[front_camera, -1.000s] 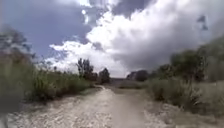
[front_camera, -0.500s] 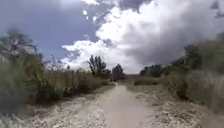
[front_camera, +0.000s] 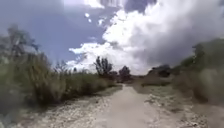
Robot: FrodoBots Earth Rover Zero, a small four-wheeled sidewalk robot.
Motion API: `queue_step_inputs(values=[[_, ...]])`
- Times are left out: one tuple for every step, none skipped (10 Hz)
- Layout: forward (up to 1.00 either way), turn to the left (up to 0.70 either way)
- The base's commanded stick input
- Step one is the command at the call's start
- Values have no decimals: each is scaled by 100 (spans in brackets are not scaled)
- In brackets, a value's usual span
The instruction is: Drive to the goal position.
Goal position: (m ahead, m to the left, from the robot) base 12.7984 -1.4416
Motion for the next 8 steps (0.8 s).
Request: queue_step_inputs(values=[[85, 0], [85, 0], [85, 0], [85, 0], [85, 0], [85, 0], [85, 0], [85, 0]])
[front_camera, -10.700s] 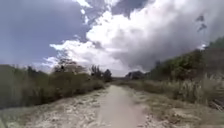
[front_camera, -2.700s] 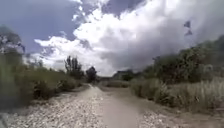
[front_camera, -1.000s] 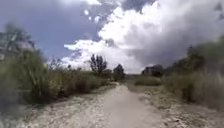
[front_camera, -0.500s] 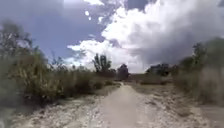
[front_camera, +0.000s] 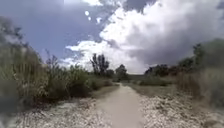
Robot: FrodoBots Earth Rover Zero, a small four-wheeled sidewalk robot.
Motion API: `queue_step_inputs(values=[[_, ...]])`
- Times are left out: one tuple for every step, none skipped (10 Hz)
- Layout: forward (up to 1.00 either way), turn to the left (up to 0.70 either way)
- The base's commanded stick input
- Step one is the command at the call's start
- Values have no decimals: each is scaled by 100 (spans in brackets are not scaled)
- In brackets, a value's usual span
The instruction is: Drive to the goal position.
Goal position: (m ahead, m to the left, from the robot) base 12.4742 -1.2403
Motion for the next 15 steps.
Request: queue_step_inputs(values=[[85, 0], [85, 0], [85, 0], [85, 0], [85, 0], [85, 0], [85, 0], [85, 0], [85, 0], [85, 0], [85, 0], [85, 0], [85, 0], [85, 0], [85, 0]])
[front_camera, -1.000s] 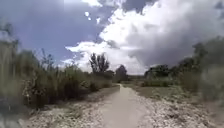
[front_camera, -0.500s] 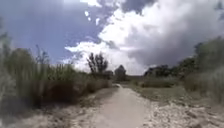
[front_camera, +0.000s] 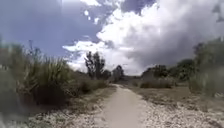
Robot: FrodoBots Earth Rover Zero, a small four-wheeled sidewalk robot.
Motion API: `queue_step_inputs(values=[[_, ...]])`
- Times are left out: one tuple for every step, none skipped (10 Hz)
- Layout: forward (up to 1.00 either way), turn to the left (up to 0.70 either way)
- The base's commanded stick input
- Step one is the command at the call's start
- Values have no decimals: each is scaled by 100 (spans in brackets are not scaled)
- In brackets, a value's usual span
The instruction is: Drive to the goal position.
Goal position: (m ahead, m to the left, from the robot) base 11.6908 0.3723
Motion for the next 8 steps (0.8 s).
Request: queue_step_inputs(values=[[85, 0], [85, 0], [85, 0], [85, 0], [85, 0], [85, 0], [85, 0], [85, 0]])
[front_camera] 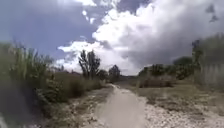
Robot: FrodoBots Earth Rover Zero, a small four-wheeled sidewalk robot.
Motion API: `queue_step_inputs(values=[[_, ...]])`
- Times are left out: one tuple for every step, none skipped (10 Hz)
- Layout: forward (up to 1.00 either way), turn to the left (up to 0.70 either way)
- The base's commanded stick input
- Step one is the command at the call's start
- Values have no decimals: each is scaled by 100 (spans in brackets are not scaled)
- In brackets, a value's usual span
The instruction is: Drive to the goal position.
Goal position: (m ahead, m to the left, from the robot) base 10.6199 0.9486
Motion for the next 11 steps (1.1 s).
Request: queue_step_inputs(values=[[85, 0], [85, 0], [85, 0], [85, 0], [85, 0], [85, 0], [85, 0], [85, -6], [85, -17], [85, -32], [85, -5]])
